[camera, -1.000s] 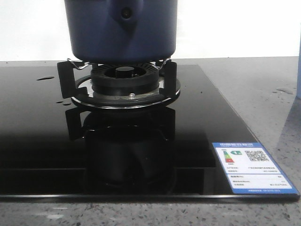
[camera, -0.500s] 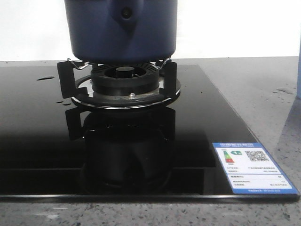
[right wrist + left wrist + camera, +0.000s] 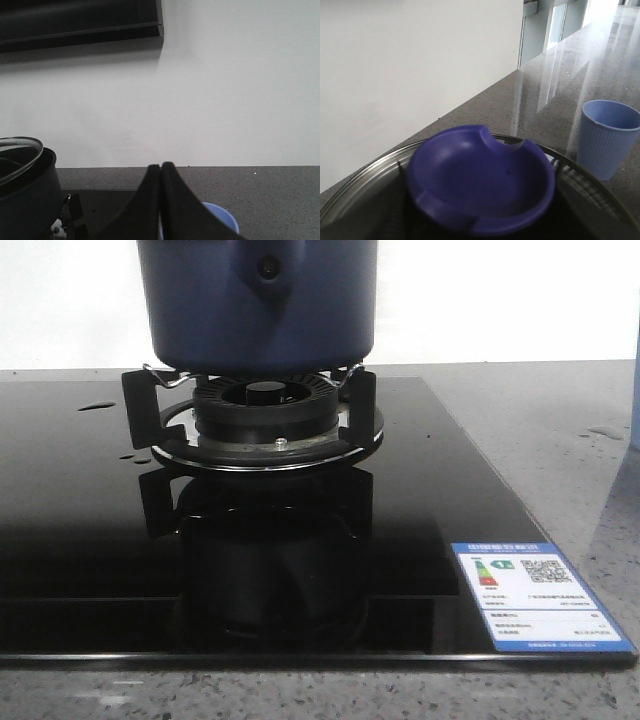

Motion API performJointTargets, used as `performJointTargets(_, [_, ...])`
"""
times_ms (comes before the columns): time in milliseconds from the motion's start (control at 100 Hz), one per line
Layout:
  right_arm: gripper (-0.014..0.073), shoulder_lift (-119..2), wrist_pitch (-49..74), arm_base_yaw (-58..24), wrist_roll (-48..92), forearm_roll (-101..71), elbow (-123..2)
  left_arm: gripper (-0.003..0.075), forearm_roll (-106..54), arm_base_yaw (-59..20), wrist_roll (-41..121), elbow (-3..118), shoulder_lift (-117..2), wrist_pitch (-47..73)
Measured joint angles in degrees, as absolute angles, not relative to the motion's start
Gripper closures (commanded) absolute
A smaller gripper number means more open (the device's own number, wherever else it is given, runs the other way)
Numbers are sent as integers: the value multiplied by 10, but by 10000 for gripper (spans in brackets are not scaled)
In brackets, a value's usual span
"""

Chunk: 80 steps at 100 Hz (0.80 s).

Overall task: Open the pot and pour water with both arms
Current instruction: 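Tilt the saucepan upright and carry it back toward the burner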

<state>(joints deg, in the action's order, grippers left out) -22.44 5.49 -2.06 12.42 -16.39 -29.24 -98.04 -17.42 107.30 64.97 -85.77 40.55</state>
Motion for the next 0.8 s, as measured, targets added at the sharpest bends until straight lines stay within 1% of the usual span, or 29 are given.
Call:
performJointTargets(530, [660,-224,63,-21,124,-164,-292,425,-1005,-174,1079,651,-894,420])
performJointTargets(800, [660,-224,63,-21,125,-164,-292,424,-1025,-174,1114,651,-904,427])
